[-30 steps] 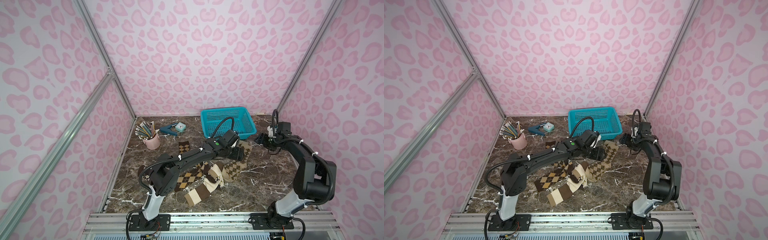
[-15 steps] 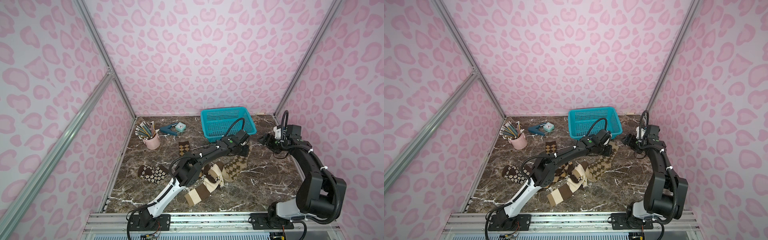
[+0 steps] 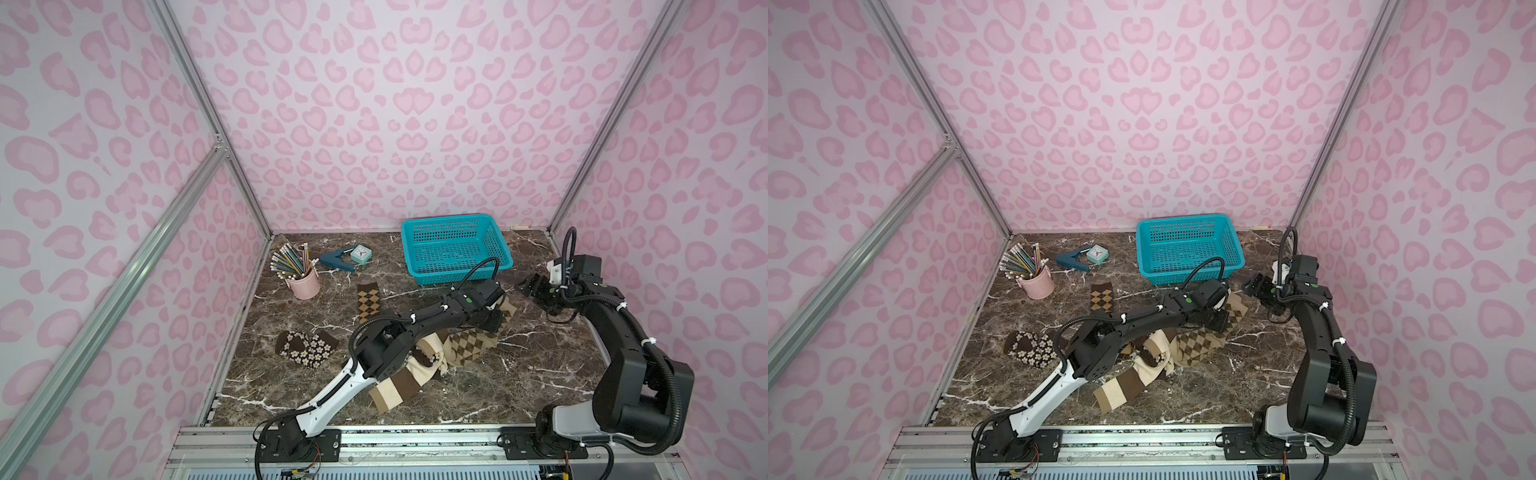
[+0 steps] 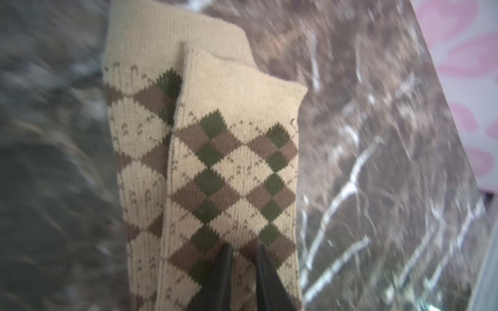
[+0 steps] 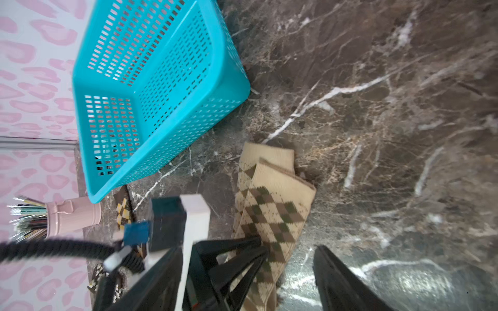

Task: Place the socks together as a pair
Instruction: Pick up a pair of socks from the center of the board.

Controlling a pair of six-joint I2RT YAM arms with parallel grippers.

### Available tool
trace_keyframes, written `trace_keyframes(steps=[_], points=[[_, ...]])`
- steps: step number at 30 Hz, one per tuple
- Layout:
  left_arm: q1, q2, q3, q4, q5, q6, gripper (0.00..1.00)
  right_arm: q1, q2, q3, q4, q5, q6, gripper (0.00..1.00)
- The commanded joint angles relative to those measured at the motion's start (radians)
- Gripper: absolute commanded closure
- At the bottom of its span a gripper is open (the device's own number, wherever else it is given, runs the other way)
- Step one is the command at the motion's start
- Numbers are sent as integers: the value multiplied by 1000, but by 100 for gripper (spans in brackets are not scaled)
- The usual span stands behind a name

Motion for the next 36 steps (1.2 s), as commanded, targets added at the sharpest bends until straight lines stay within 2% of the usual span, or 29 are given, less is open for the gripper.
trace_keyframes(steps=[1, 6, 9, 13, 14, 18, 20, 22, 26, 29, 36], points=[[-18, -56, -122, 33, 93, 91, 80, -19, 13, 10, -44, 77, 3, 21], [-52, -137, -226, 122, 182, 144, 80, -44, 12, -6, -76, 144, 8, 22], [-61, -175, -240, 169, 231, 154, 78, -45, 4, -34, -94, 146, 2, 22], [-50, -262, -277, 173, 211, 150, 71, -38, -20, -91, -102, 110, -8, 22], [-41, -297, -309, 189, 207, 136, 68, -28, -27, -101, -108, 111, -13, 23], [24, -495, -535, 303, 197, 17, 45, 39, -47, -142, -155, 168, -9, 24], [58, -577, -626, 329, 198, -33, 41, 74, -51, -159, -175, 221, -3, 24], [81, -644, -703, 344, 200, -72, 39, 100, -54, -179, -186, 284, 4, 24], [83, -686, -760, 320, 244, -125, 38, 121, -53, -170, -193, 401, 10, 24], [80, -713, -816, 330, 261, -174, 38, 141, -25, -150, -184, 422, 17, 26], [88, -778, -887, 306, 243, -196, 38, 221, 71, -114, -210, 467, 30, 27]])
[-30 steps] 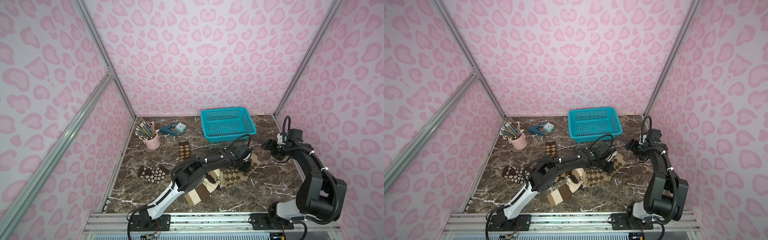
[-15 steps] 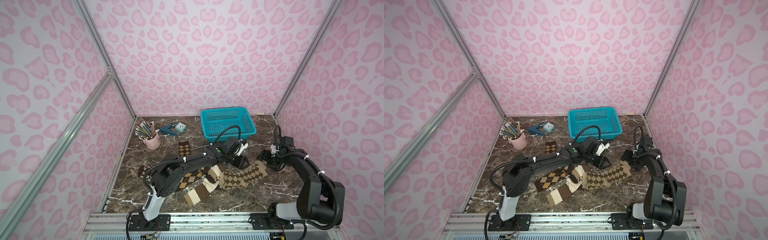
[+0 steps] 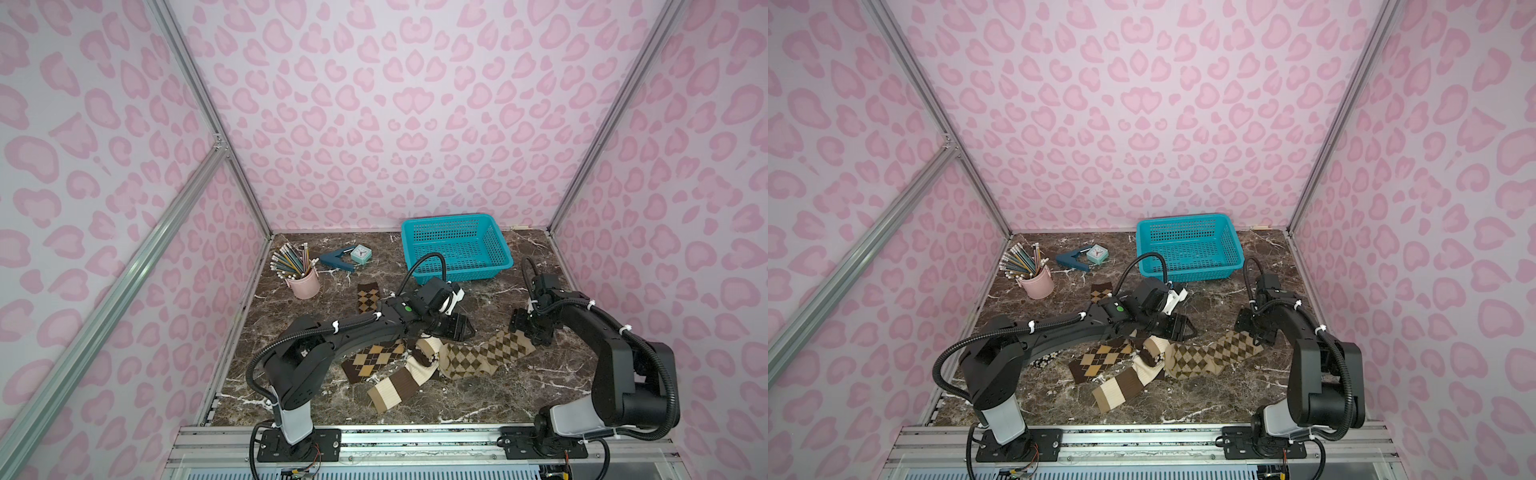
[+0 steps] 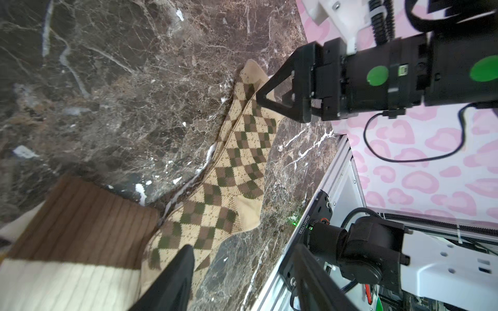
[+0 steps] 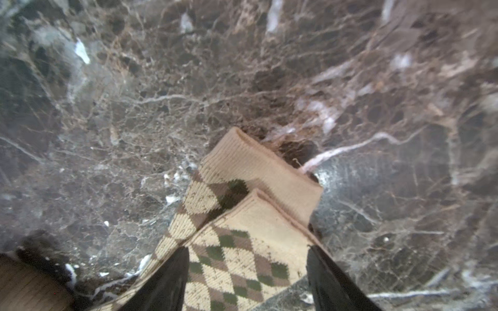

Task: Place the socks together as a pair
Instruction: Pick up a pair of socks from the center of the board.

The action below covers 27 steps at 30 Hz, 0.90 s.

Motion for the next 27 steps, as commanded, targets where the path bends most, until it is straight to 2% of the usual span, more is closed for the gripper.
trace_keyframes(steps=[1, 10, 15, 19, 27], points=[[2, -31, -24, 33, -1, -30, 38, 12, 9, 18, -31, 51, 18, 27], [12, -49, -40, 18, -33, -27, 39, 15, -10, 28, -84, 83, 18, 28], [20, -43, -22, 12, -35, -23, 39, 15, 66, 43, -22, 97, 32, 27], [13, -29, 24, -39, -56, 5, 39, 15, 156, 128, 1, 168, 9, 26], [-5, 0, 102, -95, -84, 32, 39, -143, 255, 166, 63, 138, 22, 31]])
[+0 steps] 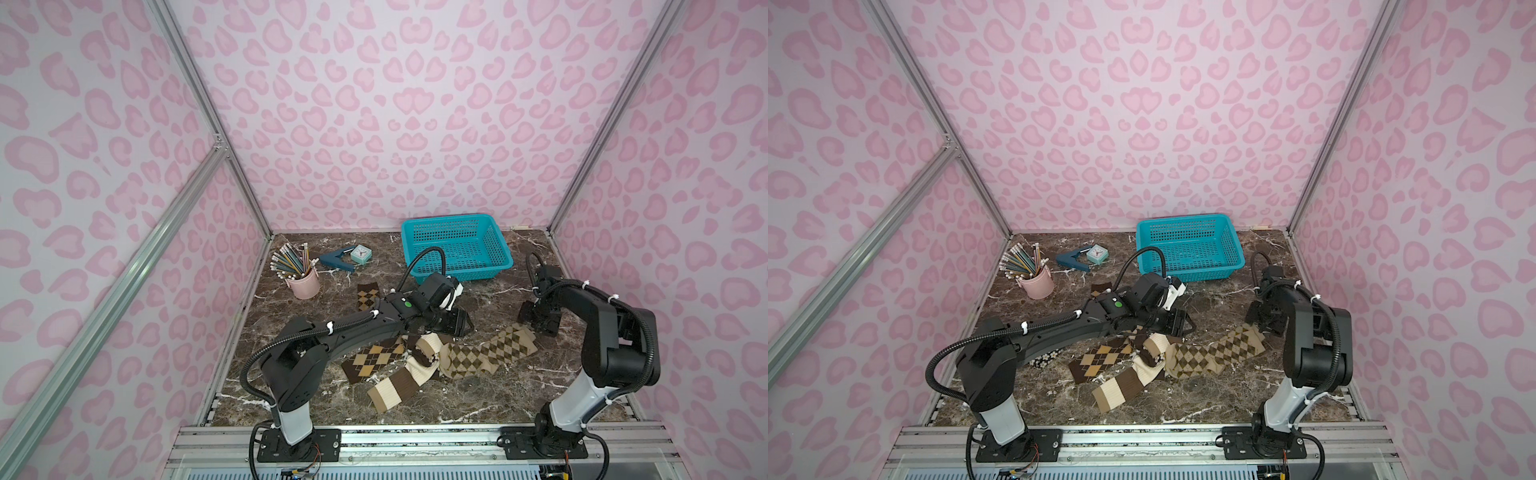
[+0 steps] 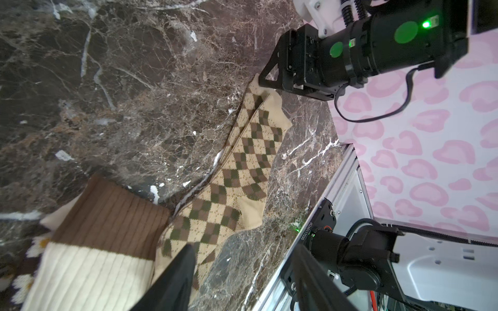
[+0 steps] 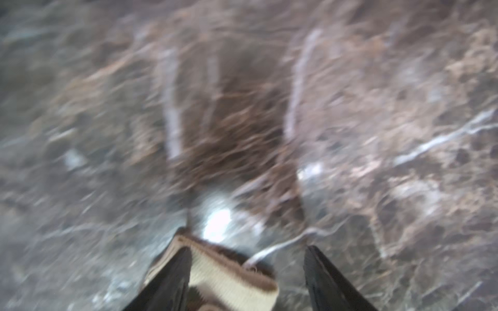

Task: Place the socks together as a pair
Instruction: Pick up a pair of socks from the center of the board.

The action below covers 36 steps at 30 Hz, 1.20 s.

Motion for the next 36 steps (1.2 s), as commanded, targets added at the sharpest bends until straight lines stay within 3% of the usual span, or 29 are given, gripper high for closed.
trace_keyframes(steps=[1, 9, 13, 18, 27, 30, 32, 36], points=[[-5, 8, 32, -7, -24, 21, 39, -49, 8, 19, 22, -20, 13, 31], [-10, 22, 76, -24, -33, 15, 38, -58, -171, -30, -18, -161, 6, 29], [-15, 15, 71, -5, -5, -10, 37, -16, -213, -88, -65, -169, -7, 28], [-23, 4, 27, 39, 11, -36, 36, -14, -188, -134, -45, -130, -15, 28], [-25, -17, -10, 65, 1, -46, 37, 9, -43, -60, 15, -93, -5, 30], [-25, -24, -44, 68, -6, -47, 37, 11, -6, -61, 20, -95, -7, 42], [-24, -32, -53, 69, -10, -50, 37, 0, 3, -79, 37, -99, -3, 59], [-24, -36, -46, 62, -15, -41, 37, -71, 7, -108, 83, -152, 29, 80]])
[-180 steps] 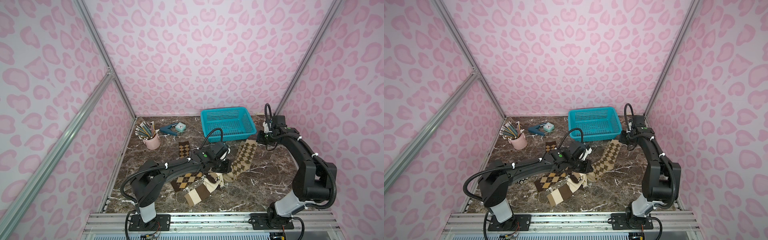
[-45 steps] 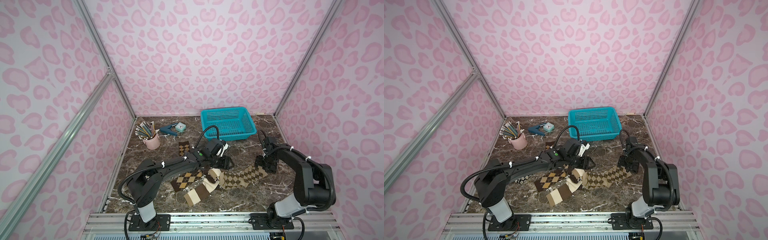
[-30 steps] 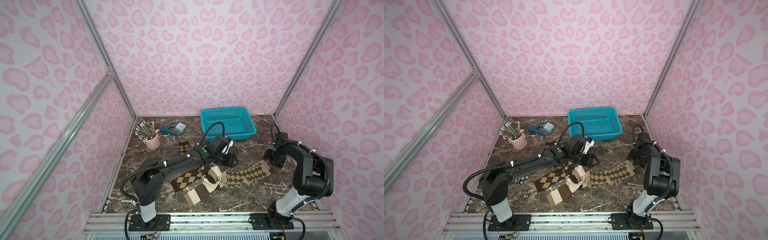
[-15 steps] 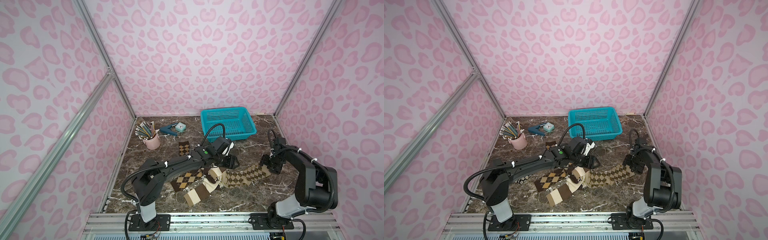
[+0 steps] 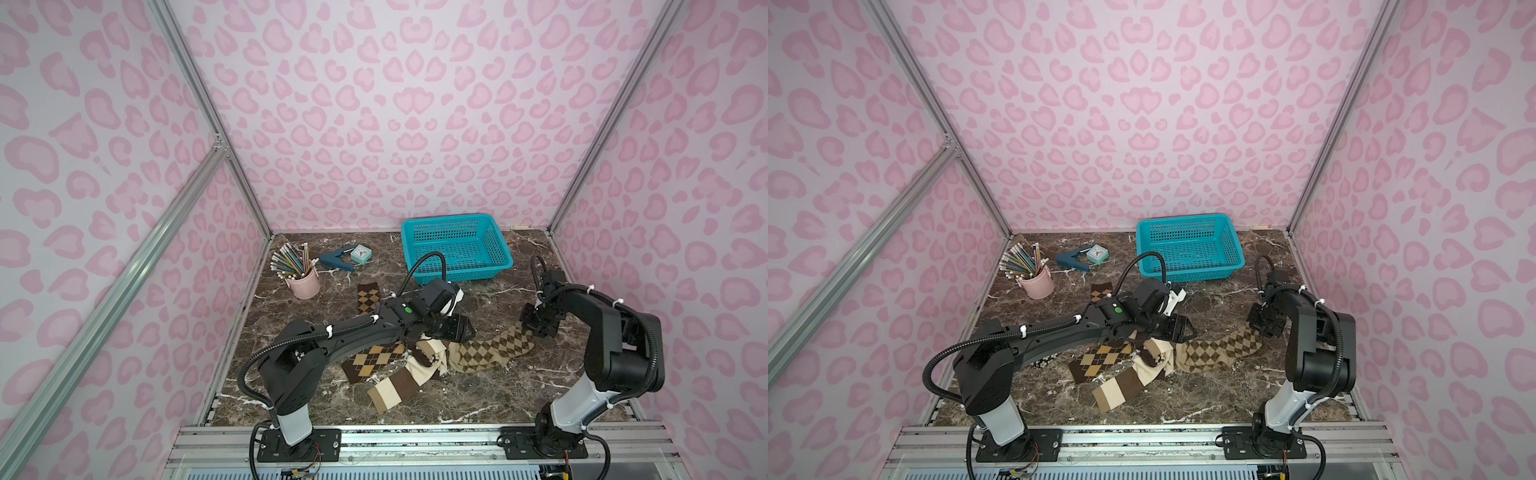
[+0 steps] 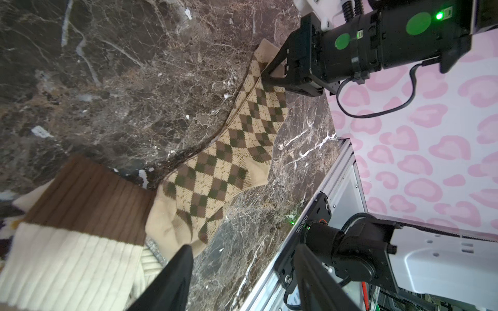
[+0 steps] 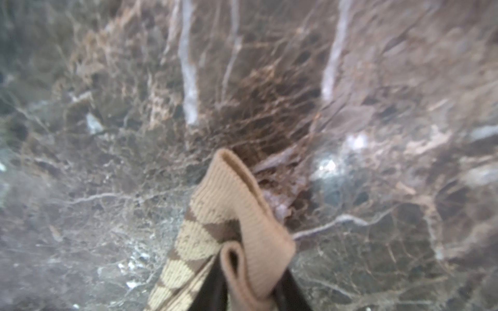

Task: Place the socks together as a pair
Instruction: Pick up a pair of socks from the center of the board.

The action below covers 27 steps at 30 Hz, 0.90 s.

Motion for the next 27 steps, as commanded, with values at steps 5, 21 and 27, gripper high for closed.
trace_keyframes(steps=[5, 21, 27], points=[[-12, 19, 51, 32, 2, 25, 37, -113, 21, -26, 71, -30, 65, 86], [-19, 267, 213, -174, 33, -33, 39, -174, -4, -62, 67, -17, 26, 86], [-15, 228, 137, -178, 46, -86, 36, -179, -1, -55, 69, -18, 10, 86]])
